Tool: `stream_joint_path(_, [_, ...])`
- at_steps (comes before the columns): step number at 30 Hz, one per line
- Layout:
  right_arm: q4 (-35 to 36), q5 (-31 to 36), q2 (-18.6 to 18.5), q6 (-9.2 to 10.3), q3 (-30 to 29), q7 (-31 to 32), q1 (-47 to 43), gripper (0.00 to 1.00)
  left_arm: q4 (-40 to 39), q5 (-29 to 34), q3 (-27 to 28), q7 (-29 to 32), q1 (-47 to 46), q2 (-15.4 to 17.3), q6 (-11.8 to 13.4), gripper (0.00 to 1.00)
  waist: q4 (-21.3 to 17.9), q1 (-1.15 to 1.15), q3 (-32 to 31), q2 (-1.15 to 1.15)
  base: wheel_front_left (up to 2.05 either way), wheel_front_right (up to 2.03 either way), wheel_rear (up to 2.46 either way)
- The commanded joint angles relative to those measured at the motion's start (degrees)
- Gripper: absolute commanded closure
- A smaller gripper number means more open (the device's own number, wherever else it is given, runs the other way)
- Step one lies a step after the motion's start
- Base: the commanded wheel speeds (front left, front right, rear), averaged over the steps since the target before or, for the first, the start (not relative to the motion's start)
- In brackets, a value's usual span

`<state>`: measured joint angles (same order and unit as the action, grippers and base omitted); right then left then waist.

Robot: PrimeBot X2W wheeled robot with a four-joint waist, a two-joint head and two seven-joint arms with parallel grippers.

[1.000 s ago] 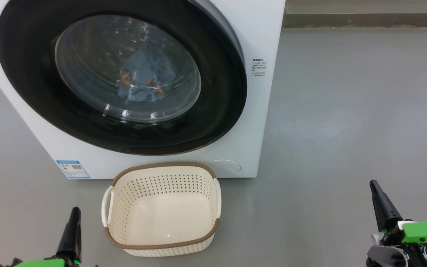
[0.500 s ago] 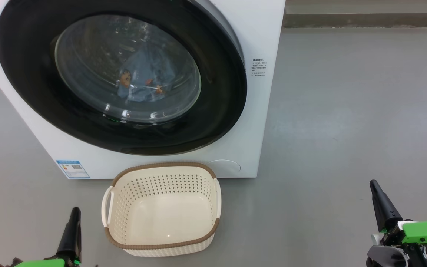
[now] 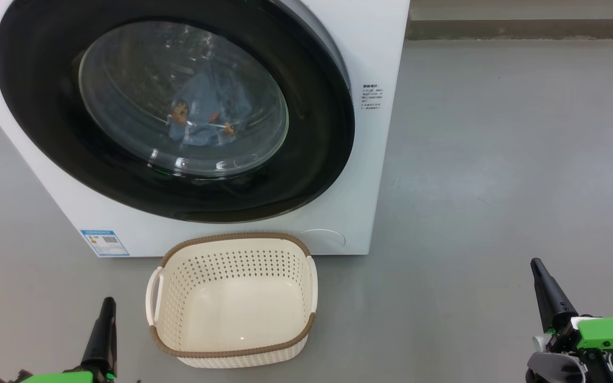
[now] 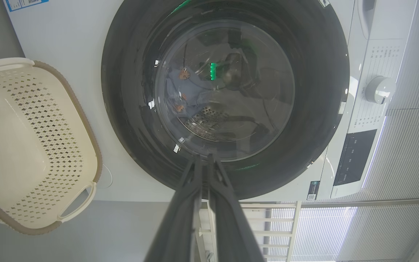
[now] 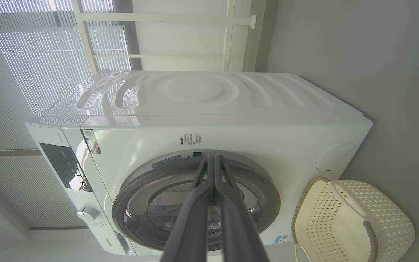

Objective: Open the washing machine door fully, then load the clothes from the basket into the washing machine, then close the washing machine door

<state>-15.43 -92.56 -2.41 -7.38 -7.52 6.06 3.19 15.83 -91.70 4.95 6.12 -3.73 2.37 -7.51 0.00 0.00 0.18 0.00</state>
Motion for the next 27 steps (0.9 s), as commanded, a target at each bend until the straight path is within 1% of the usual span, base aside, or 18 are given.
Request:
stream_joint_path(1, [1.41, 0.30, -0.59, -0.11, 1.11, 0.34, 2.98, 1.00, -1.80, -0.47, 1.57, 0.36, -2.45, 0.51, 0.02, 1.00, 0.00, 0.00, 0.00, 0.00, 0.00, 0.00, 0.00])
stream_joint_path(27, [1.41, 0.35, -0.55, -0.11, 1.05, 0.39, 2.99, 1.00, -1.80, -0.48, 1.56, 0.36, -2.45, 0.51, 0.02, 1.00, 0.00, 0.00, 0.00, 0.00, 0.00, 0.00, 0.00])
